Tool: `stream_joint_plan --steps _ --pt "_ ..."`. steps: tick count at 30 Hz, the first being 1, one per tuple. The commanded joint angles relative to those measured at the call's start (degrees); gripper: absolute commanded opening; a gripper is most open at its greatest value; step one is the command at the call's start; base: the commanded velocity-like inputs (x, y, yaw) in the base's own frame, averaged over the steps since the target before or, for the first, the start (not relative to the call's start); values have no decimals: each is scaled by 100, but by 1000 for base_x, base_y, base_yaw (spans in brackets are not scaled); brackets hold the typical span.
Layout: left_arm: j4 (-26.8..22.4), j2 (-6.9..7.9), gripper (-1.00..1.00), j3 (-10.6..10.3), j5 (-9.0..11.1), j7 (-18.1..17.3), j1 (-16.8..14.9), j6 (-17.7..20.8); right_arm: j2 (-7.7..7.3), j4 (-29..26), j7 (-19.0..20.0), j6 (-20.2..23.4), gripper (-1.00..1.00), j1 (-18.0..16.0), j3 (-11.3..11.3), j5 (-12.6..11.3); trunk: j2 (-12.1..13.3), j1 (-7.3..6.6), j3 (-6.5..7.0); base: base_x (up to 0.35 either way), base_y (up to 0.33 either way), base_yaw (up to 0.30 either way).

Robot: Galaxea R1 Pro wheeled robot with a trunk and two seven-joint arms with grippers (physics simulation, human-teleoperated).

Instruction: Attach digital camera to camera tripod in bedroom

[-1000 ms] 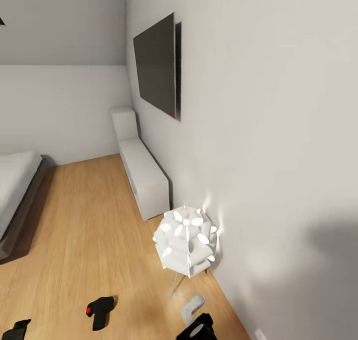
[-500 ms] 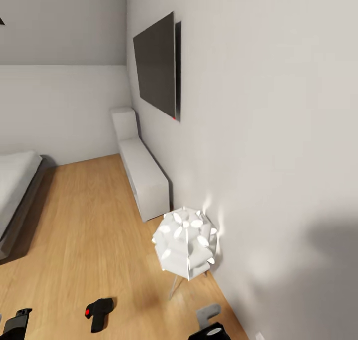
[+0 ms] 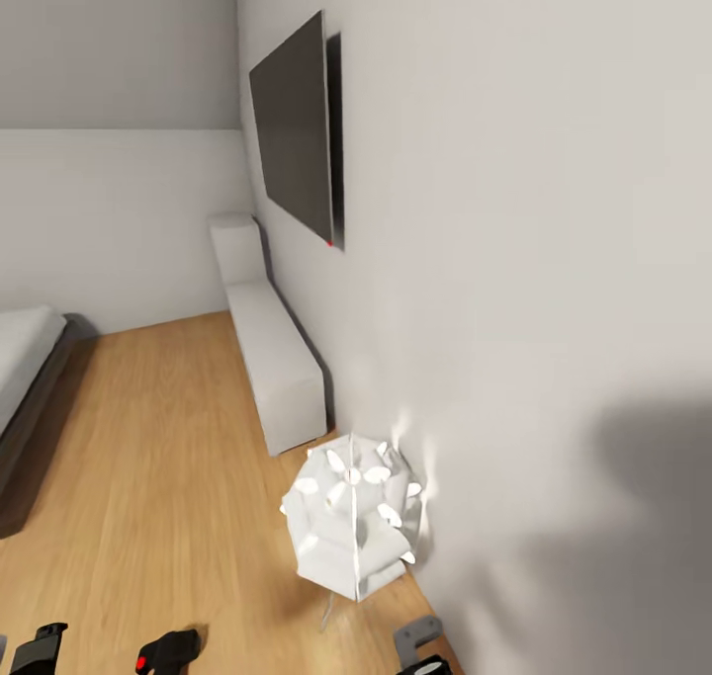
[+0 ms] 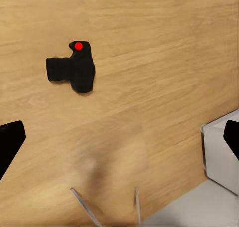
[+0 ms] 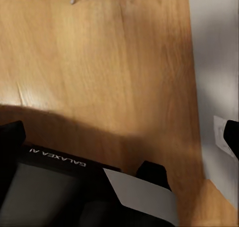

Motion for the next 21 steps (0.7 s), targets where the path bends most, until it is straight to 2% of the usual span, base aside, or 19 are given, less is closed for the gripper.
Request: stream_joint_plan --steps 1,9,21 --pt "13 -5 100 21 46 39 -4 19 0 13 -11 34 100 -4 15 25 -3 3 -5 257 106 0" --pt "83 -59 100 126 39 20 13 15 0 73 -55 22 100 1 36 21 -3 3 0 124 68 56" --pt "98 -81 100 146 33 47 17 15 0 100 -70 18 100 2 33 35 -3 3 33 13 7 252"
